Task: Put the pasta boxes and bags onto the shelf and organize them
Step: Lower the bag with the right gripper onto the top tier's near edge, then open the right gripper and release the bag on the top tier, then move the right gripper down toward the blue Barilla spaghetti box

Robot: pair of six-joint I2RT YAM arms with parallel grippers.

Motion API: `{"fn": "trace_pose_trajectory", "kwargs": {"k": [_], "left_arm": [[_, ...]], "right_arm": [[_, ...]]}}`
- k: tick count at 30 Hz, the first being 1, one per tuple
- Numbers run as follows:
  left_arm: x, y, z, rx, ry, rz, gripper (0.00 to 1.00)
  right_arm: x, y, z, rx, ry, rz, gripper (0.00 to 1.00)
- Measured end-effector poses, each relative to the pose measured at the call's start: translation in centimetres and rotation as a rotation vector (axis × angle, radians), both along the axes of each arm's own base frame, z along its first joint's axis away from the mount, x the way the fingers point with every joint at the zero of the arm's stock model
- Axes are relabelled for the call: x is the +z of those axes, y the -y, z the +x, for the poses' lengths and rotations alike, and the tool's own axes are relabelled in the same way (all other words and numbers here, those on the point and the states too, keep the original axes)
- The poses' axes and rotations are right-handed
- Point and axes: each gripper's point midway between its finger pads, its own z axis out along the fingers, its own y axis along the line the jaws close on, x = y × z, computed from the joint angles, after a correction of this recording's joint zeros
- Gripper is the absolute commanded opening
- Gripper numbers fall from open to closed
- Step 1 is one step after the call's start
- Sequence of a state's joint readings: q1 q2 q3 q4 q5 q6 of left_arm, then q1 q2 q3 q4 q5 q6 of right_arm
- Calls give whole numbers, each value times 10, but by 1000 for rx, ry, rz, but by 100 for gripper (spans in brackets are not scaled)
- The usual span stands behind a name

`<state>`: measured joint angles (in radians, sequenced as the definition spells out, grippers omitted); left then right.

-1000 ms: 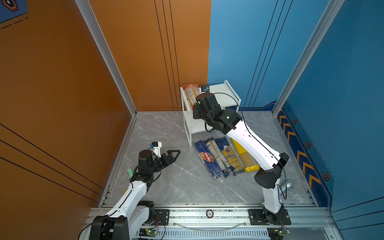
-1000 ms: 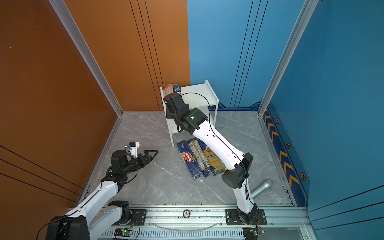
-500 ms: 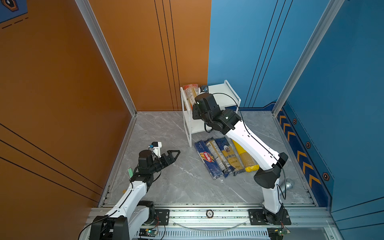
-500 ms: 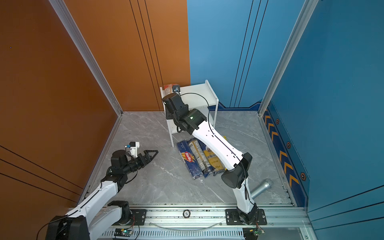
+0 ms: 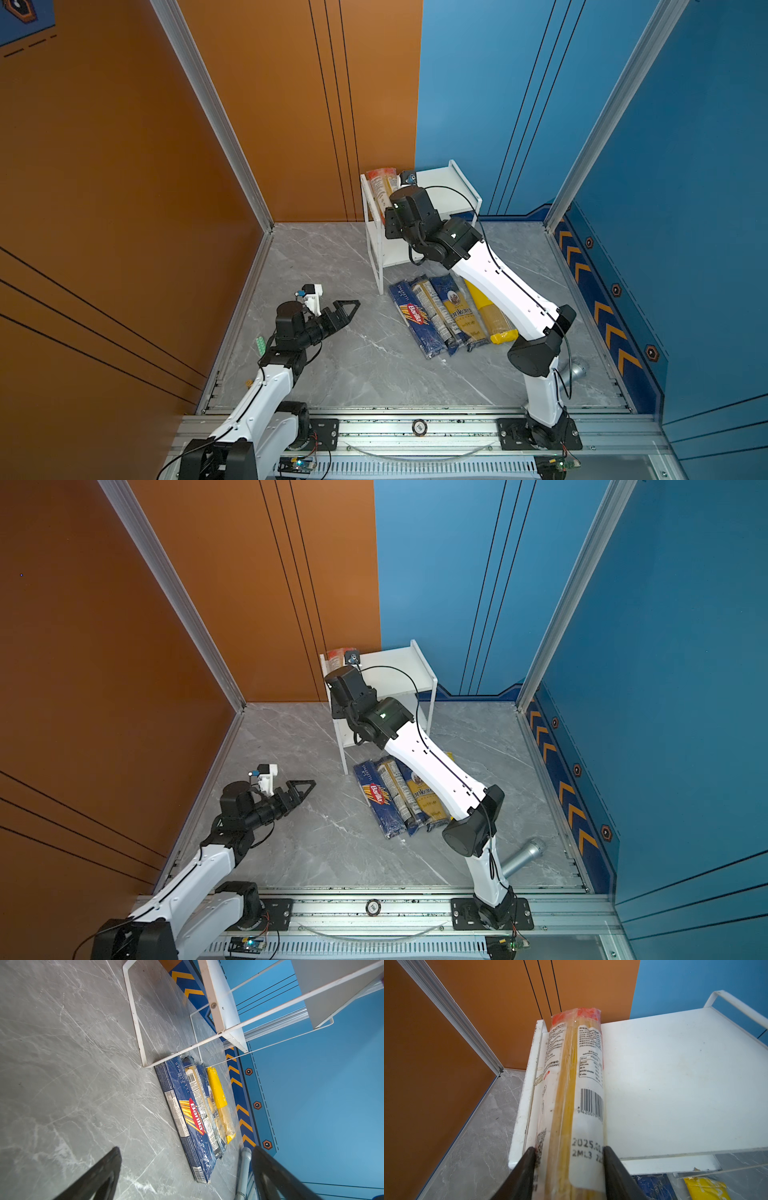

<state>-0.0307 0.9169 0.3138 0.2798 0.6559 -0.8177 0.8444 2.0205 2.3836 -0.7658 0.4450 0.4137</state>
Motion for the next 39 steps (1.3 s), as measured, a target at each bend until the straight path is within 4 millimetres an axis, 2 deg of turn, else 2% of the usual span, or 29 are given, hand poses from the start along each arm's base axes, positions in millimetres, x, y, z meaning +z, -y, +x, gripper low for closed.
{"fn": "trace_pose_trajectory", "kwargs": {"k": [12, 17, 21, 26, 29, 33, 39], "left_arm": [[0, 0, 0, 8, -13, -17, 98], [2, 0, 0, 14, -22, -32, 98], [5, 0, -1, 19, -19, -45, 98], [8, 2, -2, 23, -27, -63, 98], [8, 5, -2, 23, -32, -66, 98], [9, 12, -5, 14, -39, -71, 98], [10, 28, -10, -8, -45, -72, 98]], "right_arm": [[0, 4, 4, 21, -3, -9, 62], [8, 17, 2, 36, -4, -3, 66], [25, 33, -4, 52, 12, 13, 68], [38, 55, -19, 70, 22, 22, 68], [39, 68, -30, 85, 22, 27, 69], [32, 89, -46, 98, 8, 21, 69], [16, 121, -86, 123, -12, 34, 70]]}}
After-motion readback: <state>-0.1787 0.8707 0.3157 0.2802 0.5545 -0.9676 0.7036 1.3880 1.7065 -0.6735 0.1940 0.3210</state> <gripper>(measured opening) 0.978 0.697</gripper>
